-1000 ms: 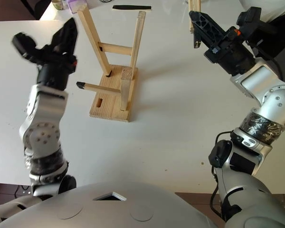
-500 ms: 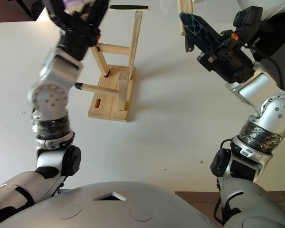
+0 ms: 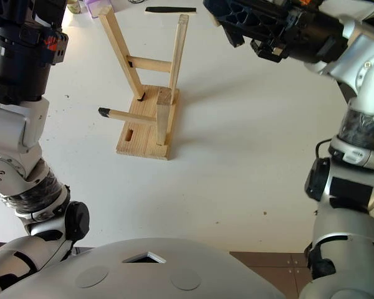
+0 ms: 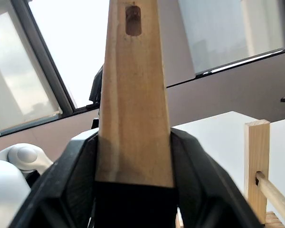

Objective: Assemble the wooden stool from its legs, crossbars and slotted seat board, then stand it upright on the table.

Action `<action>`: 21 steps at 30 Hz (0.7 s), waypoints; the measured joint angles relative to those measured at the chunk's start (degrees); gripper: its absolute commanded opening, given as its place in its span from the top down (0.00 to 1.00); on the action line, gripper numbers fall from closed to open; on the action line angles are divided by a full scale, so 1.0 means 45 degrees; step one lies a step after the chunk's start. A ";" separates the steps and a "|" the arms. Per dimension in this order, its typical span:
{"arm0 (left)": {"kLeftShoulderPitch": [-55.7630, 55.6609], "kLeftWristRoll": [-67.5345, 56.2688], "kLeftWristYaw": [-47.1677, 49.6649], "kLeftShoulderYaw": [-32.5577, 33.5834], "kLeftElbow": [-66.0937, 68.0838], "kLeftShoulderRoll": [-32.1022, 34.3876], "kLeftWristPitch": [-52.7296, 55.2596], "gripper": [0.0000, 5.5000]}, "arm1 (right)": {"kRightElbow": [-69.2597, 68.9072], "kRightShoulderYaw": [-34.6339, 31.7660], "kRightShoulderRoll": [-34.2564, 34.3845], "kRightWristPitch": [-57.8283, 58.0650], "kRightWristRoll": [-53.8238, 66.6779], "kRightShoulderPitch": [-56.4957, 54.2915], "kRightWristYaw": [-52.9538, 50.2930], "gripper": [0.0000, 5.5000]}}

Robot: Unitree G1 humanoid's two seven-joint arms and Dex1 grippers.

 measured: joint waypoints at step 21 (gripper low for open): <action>-0.1449 -0.1595 -0.1723 -0.1053 0.0788 0.3142 0.0669 0.23 | -0.0016 0.2666 -0.1473 -0.1358 -0.3638 -0.0494 0.5877 0.63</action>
